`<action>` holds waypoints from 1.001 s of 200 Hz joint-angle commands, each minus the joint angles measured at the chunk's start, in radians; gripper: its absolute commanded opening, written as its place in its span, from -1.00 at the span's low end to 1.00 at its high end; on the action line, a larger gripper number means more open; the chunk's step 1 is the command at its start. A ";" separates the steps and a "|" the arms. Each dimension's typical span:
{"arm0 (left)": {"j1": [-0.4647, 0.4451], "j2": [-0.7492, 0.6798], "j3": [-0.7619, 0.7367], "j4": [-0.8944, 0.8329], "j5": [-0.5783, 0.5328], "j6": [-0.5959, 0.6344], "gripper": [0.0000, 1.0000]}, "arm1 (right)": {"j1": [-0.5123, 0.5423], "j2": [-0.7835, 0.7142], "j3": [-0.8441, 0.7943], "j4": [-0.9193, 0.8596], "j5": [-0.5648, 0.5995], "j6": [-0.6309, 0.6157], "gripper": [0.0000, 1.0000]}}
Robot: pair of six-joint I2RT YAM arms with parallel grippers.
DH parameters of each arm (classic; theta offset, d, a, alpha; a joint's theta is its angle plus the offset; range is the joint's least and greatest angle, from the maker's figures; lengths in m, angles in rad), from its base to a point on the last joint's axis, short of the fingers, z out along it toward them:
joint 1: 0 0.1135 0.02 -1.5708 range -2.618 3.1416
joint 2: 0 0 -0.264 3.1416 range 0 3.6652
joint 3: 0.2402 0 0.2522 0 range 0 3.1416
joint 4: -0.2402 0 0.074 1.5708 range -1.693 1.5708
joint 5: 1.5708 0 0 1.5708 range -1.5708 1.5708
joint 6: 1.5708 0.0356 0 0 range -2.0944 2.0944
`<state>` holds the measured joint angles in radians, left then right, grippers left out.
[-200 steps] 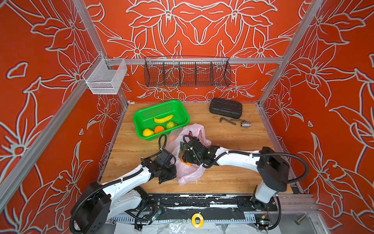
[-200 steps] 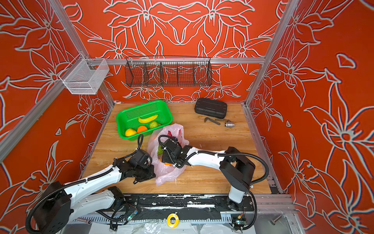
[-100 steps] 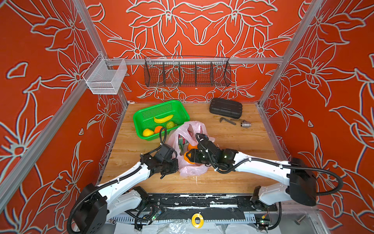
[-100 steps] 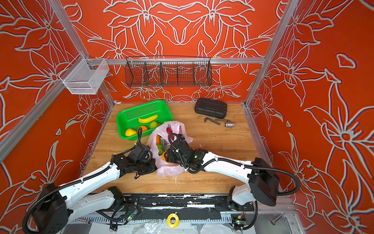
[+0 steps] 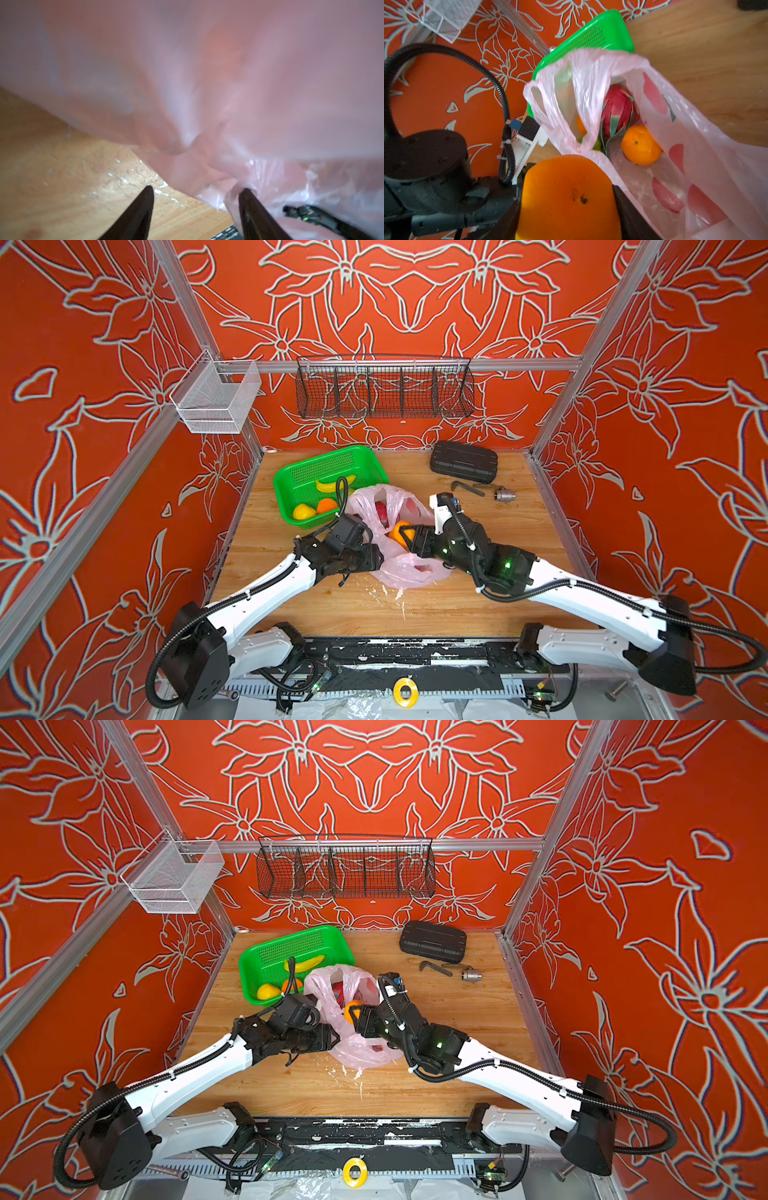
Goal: Untie the knot of the plastic bag and take out the fruit
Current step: 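Lift the orange out of the bag with the right gripper toward the left gripper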
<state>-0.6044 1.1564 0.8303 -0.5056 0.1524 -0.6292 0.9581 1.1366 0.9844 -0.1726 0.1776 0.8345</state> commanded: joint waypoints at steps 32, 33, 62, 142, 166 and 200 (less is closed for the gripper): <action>-0.007 -0.135 0.104 0.002 -0.110 0.243 0.77 | -0.204 -0.006 0.137 -0.007 -0.157 -0.016 -0.07; -0.007 -0.137 0.105 0.005 -0.111 0.248 0.78 | -0.209 -0.006 0.139 -0.007 -0.159 -0.016 -0.07; -0.006 -0.162 0.160 0.098 -0.151 0.421 0.99 | -0.285 0.028 0.196 -0.010 -0.224 -0.025 -0.07; -0.006 0.005 0.298 0.522 0.080 0.957 0.97 | -0.443 0.092 0.247 0.114 -0.554 0.117 -0.09; -0.006 0.090 0.342 0.593 0.142 1.021 0.97 | -0.453 0.084 0.238 0.127 -0.587 0.133 -0.09; -0.009 0.195 0.406 0.662 0.257 1.029 0.97 | -0.456 0.078 0.223 0.148 -0.621 0.153 -0.09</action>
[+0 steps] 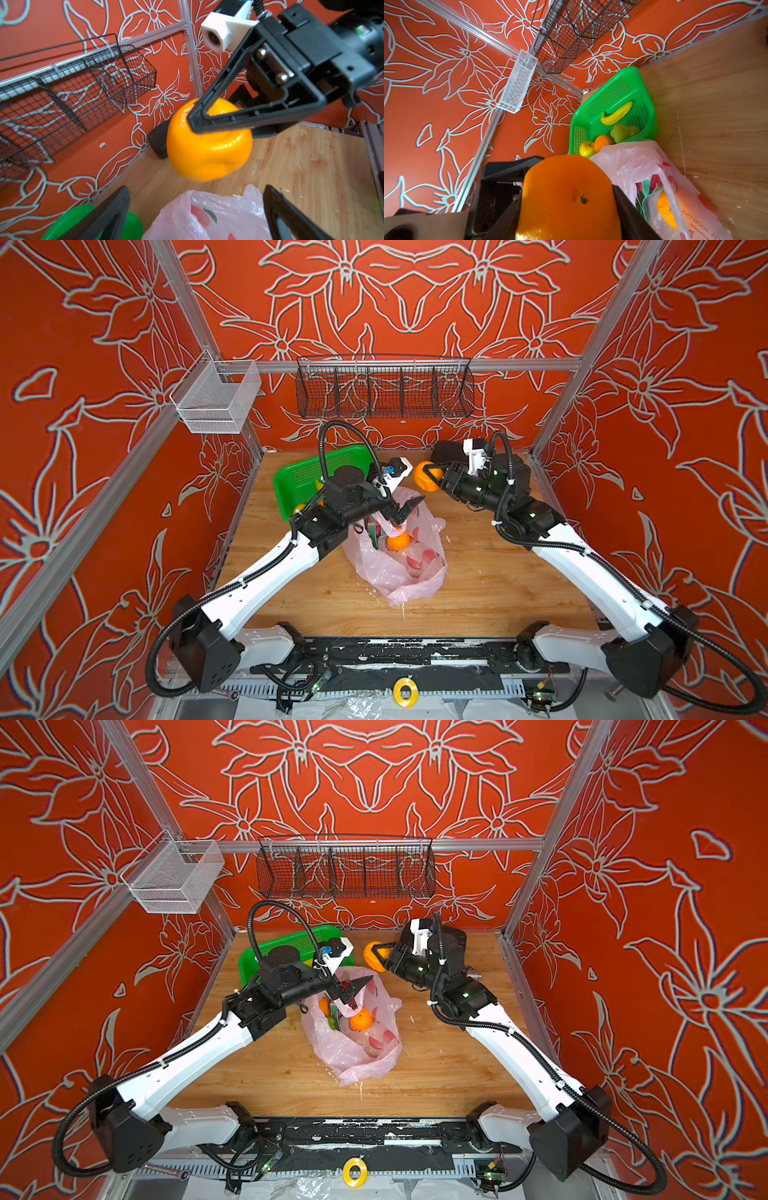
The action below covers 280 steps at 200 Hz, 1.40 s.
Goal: Untie the knot of the plastic bag and take out the fruit
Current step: 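Lift the orange out of the bag with the right gripper toward the left gripper, then grasp the orange with the left gripper while the right gripper releases it, then lower the orange into the green basket with the left gripper and release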
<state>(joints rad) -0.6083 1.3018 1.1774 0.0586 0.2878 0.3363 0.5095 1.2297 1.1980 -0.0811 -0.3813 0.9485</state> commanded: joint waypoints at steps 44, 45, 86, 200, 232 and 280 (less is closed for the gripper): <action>-0.011 0.128 0.106 0.152 0.119 -0.001 0.95 | -0.007 -0.032 -0.027 0.100 -0.082 0.075 -0.09; -0.011 0.129 0.107 0.152 0.118 -0.002 0.94 | -0.007 -0.033 -0.027 0.100 -0.082 0.075 -0.09; -0.017 0.145 0.113 0.157 0.116 -0.017 0.51 | -0.007 -0.055 -0.050 0.101 -0.083 0.083 -0.08; 0.003 0.144 0.222 -0.043 -0.176 -0.095 0.23 | -0.019 -0.226 -0.086 -0.013 0.093 -0.039 0.86; 0.121 0.132 0.263 -0.141 -0.230 -0.239 0.23 | -0.019 -0.288 -0.143 0.007 0.101 -0.109 0.93; 0.308 0.126 0.280 -0.304 -0.314 -0.453 0.23 | -0.019 -0.339 -0.187 -0.048 0.111 -0.180 0.94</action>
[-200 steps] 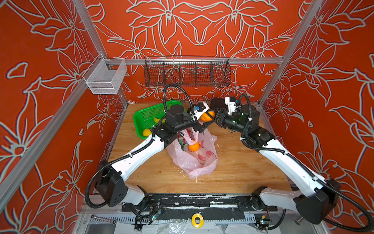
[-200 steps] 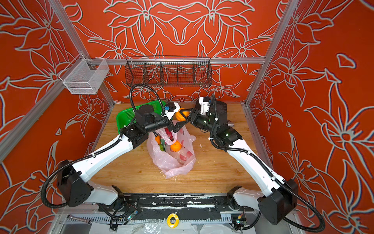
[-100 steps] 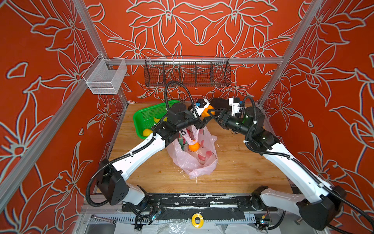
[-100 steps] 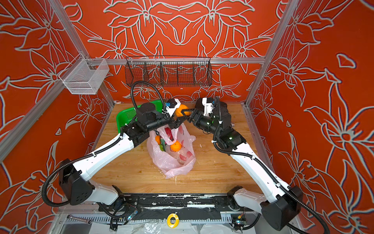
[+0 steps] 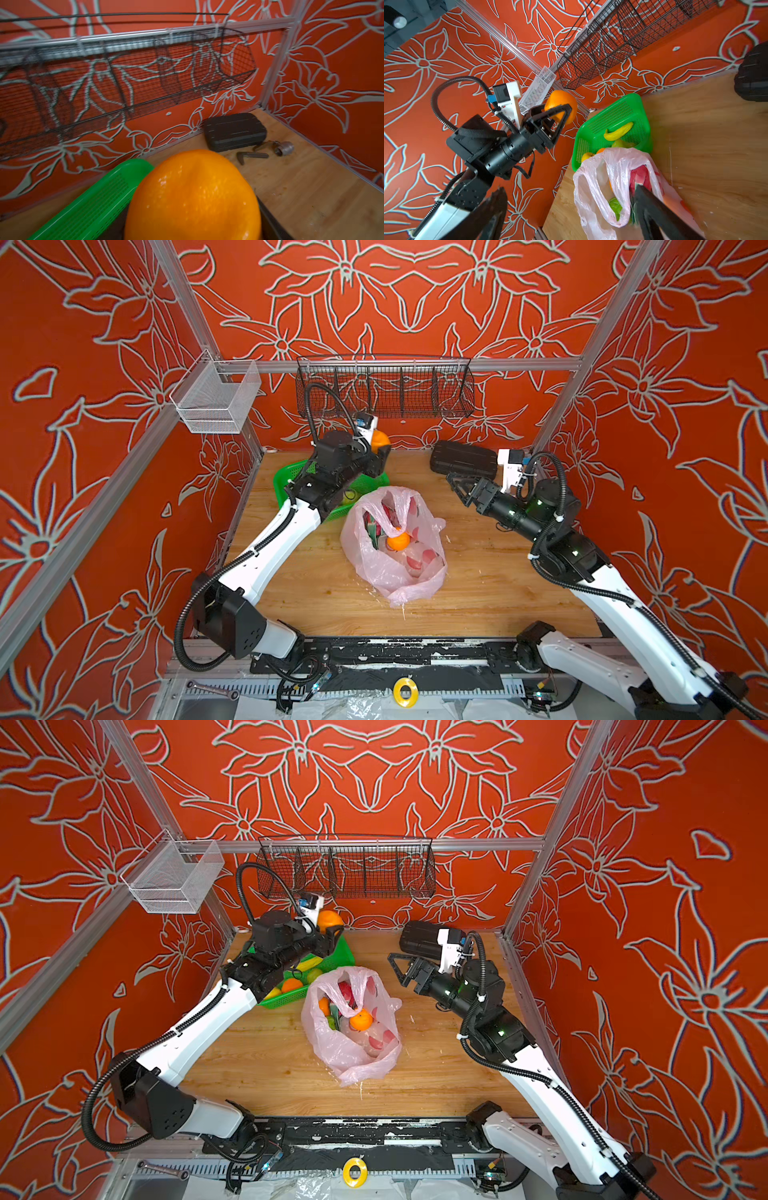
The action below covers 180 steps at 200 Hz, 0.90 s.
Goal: Untie the knot of the plastic bag and take out the fruit
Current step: 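Lower the orange into the green basket with the left gripper and release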
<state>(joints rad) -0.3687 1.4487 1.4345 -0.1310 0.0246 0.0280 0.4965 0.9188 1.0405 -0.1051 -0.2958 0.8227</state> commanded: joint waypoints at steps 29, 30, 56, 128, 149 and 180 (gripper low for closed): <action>0.193 0.029 0.037 -0.218 -0.022 -0.269 0.23 | -0.006 -0.041 -0.060 -0.026 0.024 -0.053 0.94; 0.196 0.030 0.037 -0.221 -0.020 -0.273 0.23 | -0.006 -0.041 -0.060 -0.027 0.024 -0.054 0.94; 0.256 0.105 0.047 -0.282 0.010 -0.345 0.23 | -0.006 -0.040 -0.068 -0.038 0.030 -0.056 0.94; 0.286 0.397 0.187 -0.469 0.017 -0.423 0.14 | -0.006 -0.013 -0.045 -0.121 0.053 -0.072 0.94; 0.286 0.494 0.252 -0.530 0.006 -0.421 0.13 | -0.006 0.009 -0.020 -0.157 0.056 -0.073 0.93; 0.288 0.624 0.344 -0.619 0.001 -0.396 0.12 | -0.006 0.052 -0.001 -0.169 0.055 -0.038 0.93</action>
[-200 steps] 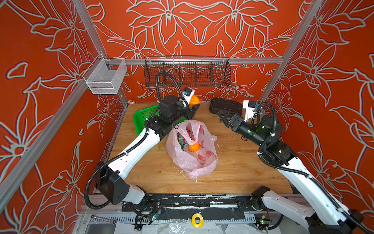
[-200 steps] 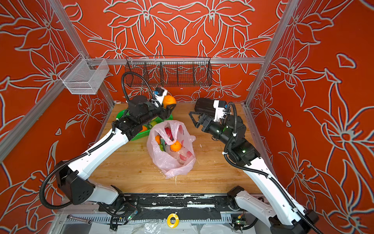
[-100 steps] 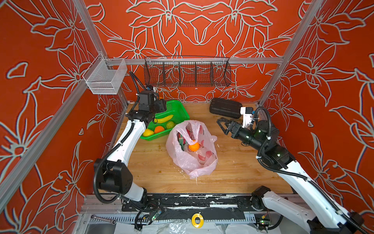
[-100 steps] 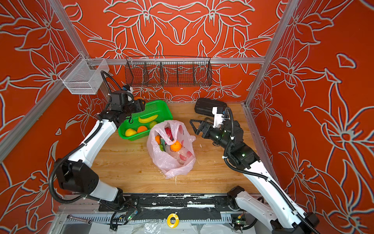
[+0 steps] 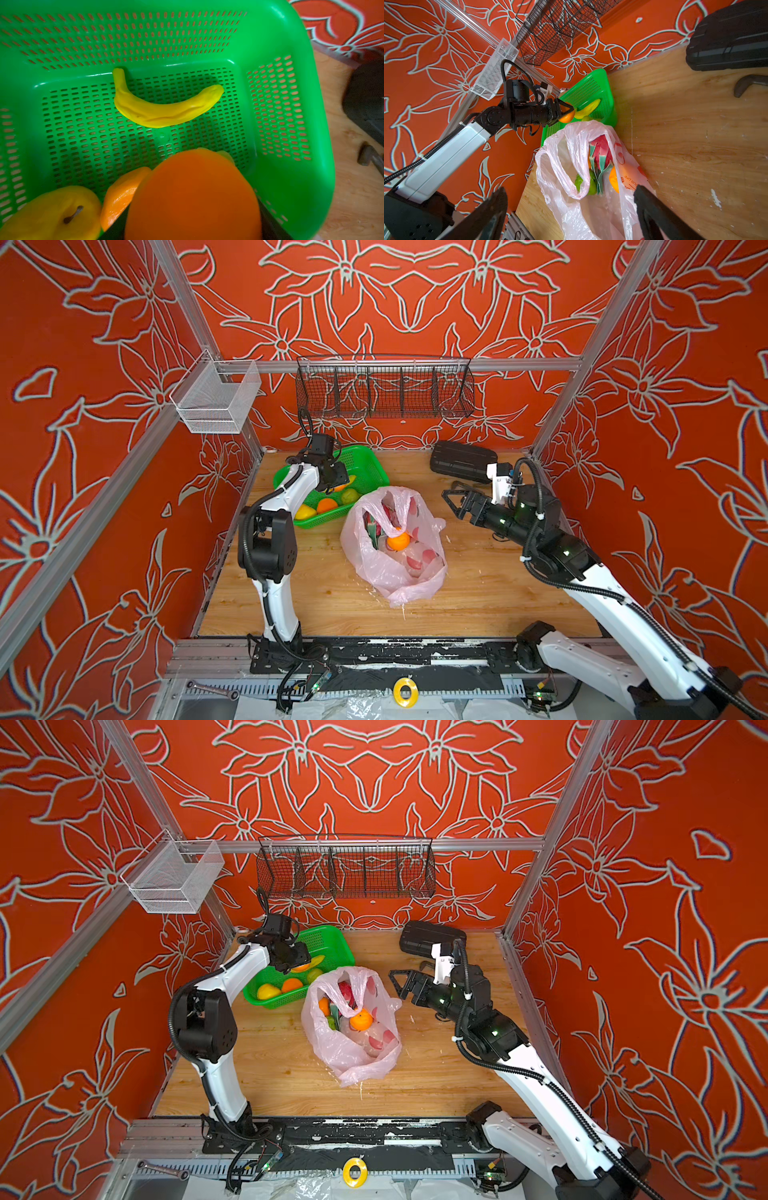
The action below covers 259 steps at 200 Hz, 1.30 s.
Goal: Untie the knot of the plastic bag and take out the fruit
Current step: 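Lower the orange into the green basket with the left gripper and release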
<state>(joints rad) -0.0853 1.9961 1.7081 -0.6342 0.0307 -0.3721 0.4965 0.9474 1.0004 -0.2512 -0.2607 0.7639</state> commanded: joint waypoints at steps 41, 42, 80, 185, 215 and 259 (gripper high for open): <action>0.036 0.153 0.122 -0.192 -0.031 0.018 0.12 | -0.005 0.100 0.068 -0.034 -0.020 0.060 0.92; 0.037 0.153 0.120 -0.191 -0.031 0.017 0.12 | -0.005 0.102 0.068 -0.036 -0.021 0.061 0.92; 0.092 0.170 0.085 -0.181 0.077 0.016 0.23 | -0.004 0.169 0.107 -0.021 -0.069 0.099 0.91; 0.101 0.077 0.052 -0.196 0.124 0.016 0.77 | 0.000 0.092 0.087 -0.023 -0.026 0.046 0.91; 0.099 -0.060 0.006 -0.187 0.148 -0.007 0.77 | 0.001 0.052 0.084 -0.032 -0.034 -0.021 0.91; 0.072 -0.344 -0.102 -0.113 0.275 -0.074 0.74 | 0.015 0.043 0.085 -0.052 -0.157 -0.134 0.78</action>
<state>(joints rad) 0.0143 1.8053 1.6421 -0.7834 0.2283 -0.3943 0.4992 0.9951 1.0744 -0.2779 -0.3477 0.7158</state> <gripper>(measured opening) 0.873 0.901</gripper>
